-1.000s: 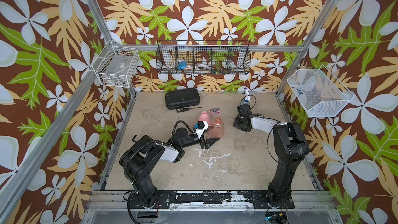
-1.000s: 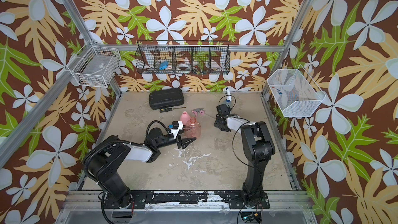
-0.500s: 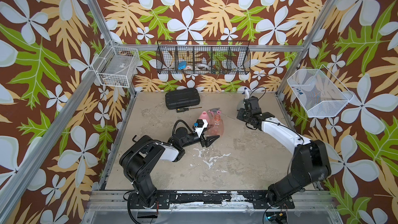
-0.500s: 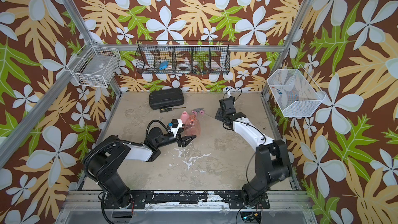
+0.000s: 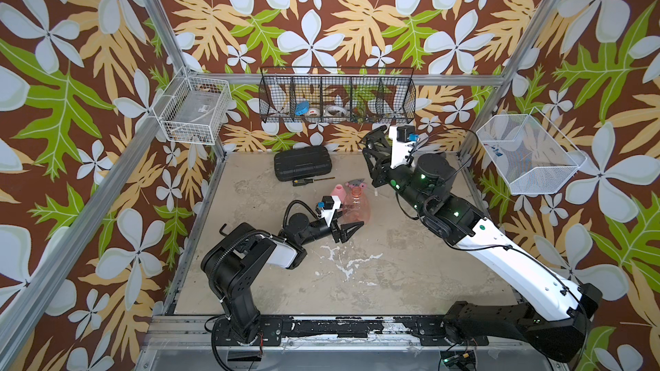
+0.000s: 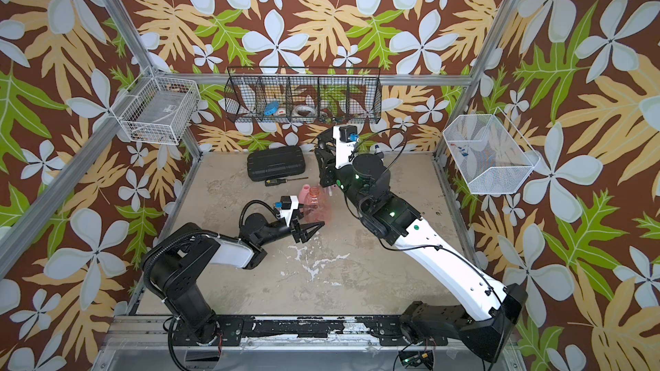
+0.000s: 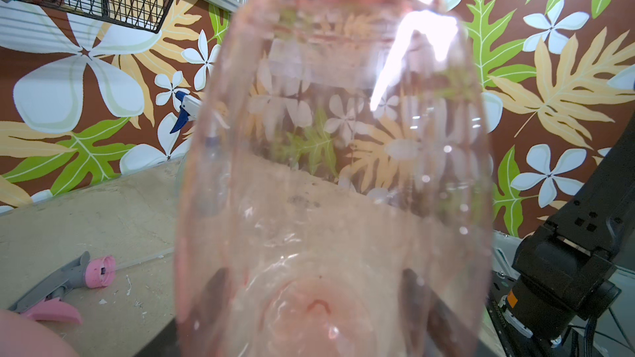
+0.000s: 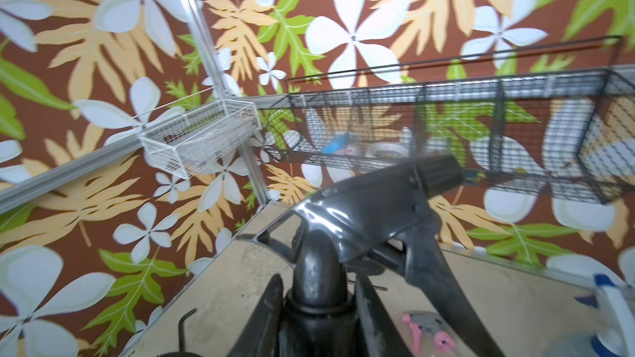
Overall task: Attach spray nozzles to spray bottles
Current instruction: Pick up the spray nozzle from the center of the board, then insert the spray nozzle into the spray bottle.
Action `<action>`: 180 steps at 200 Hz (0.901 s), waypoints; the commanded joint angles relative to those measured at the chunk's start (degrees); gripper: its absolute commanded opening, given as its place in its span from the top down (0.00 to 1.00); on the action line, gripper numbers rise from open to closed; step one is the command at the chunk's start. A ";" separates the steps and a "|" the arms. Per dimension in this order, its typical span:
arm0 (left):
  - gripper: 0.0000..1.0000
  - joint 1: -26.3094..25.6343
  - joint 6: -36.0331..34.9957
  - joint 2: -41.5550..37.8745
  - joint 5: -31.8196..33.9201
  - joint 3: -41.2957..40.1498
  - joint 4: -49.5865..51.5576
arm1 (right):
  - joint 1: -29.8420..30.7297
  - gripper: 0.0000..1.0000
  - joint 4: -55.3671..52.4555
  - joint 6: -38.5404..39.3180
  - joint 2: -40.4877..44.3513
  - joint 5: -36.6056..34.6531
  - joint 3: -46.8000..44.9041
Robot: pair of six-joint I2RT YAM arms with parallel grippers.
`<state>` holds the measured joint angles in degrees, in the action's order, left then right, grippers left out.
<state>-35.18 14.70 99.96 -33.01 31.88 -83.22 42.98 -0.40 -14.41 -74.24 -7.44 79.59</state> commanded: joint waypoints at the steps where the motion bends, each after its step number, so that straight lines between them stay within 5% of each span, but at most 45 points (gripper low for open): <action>1: 0.32 0.08 1.47 -0.40 -0.96 -0.71 -5.20 | 0.58 0.91 3.38 3.46 -1.83 4.74 1.56; 55: 0.32 0.04 -0.57 -2.11 -0.82 -1.90 -3.46 | 0.62 0.91 8.68 0.45 -5.36 12.14 2.24; 180: 0.32 0.02 -0.49 -3.28 -1.53 -1.70 -2.32 | 0.60 0.96 12.39 0.39 -7.71 10.52 -1.10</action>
<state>-35.16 14.55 97.17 -34.11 29.74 -84.38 43.53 9.39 -13.54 -83.09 3.40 79.77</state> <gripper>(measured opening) 0.749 0.317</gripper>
